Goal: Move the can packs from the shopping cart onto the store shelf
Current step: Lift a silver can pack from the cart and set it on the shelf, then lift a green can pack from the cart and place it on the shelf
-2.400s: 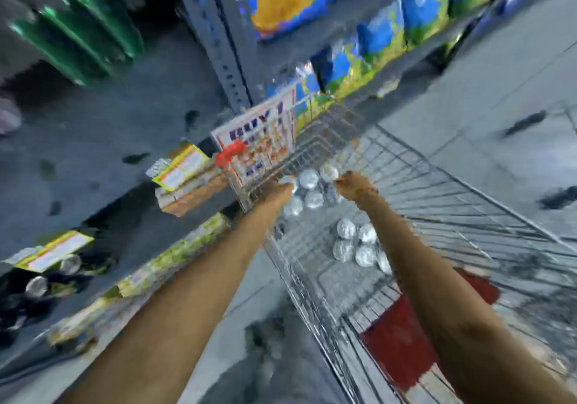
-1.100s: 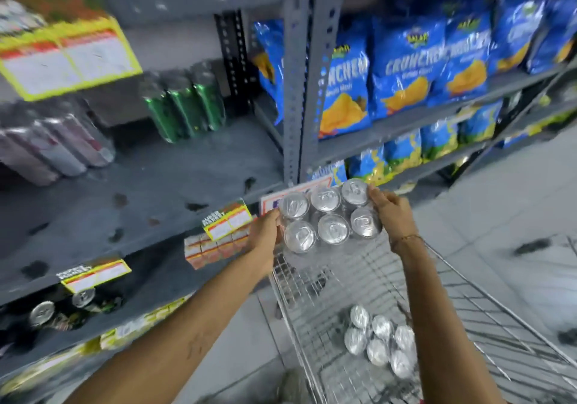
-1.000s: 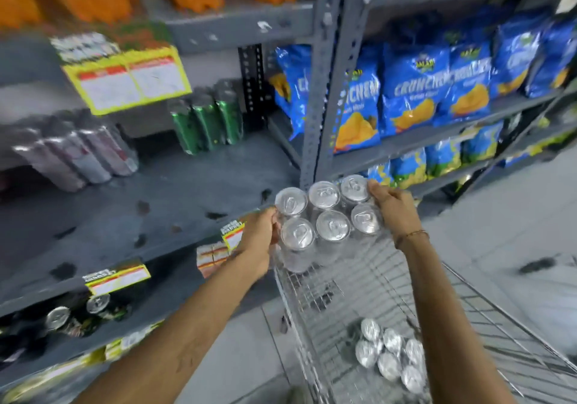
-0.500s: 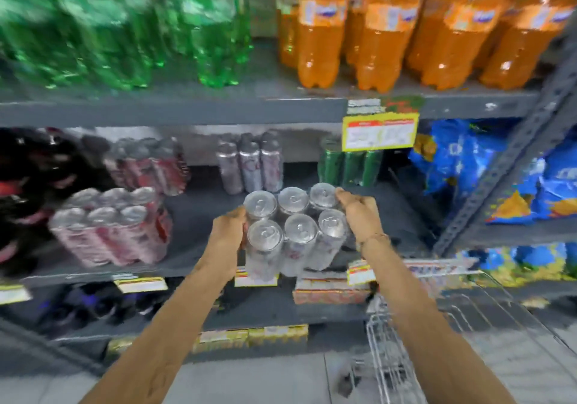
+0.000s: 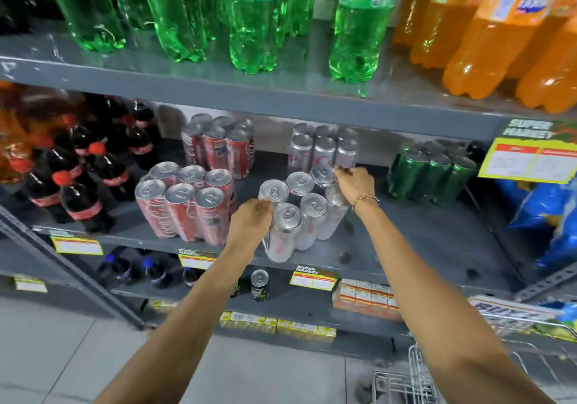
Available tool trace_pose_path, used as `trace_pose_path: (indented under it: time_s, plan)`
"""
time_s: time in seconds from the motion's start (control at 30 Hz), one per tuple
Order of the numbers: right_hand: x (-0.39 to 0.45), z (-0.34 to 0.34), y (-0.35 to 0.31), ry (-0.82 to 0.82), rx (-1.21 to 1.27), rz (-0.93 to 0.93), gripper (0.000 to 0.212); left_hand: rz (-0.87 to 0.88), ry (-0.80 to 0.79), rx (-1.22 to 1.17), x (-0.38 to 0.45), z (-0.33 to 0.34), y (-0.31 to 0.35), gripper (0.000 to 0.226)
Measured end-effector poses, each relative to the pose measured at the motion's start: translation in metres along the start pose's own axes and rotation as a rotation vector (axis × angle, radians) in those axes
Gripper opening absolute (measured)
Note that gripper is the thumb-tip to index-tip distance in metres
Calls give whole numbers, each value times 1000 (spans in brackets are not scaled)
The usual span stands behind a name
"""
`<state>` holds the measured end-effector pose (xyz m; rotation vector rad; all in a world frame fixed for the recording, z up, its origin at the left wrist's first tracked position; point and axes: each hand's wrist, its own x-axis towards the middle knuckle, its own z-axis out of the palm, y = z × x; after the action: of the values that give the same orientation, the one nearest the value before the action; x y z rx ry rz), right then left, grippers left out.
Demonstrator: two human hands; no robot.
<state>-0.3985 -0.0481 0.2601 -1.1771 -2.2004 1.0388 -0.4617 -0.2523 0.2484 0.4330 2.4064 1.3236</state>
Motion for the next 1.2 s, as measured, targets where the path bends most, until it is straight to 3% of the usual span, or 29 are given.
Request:
trace_pose_path:
  time_s: [0.3,0.47,0.57,0.67,0.73,0.83,0.93,1.2]
  plan:
    - [11,10,0,0,-51,-30,47,123,159,107,12,4,-6,38]
    - [10,11,4,15,-123,-69,47,143,151,126,14,4,-9,35]
    - [6,6,3,8,-225,-58,42,168,146,279,11,-2,-11,36]
    - [-8,-4,5,51,-281,-69,29,340,338,373,-2,-7,-1,27]
    - [-25,-13,11,152,-204,-89,20,481,375,241,-14,-3,14,17]
    - [-57,-33,28,194,-50,-79,15,555,111,22,-35,20,35,11]
    - [-91,-67,54,189,57,-22,14,570,-189,-20,-60,61,50,8]
    - [-183,-185,184,292,88,245,10,344,-661,-101,-136,199,78,7]
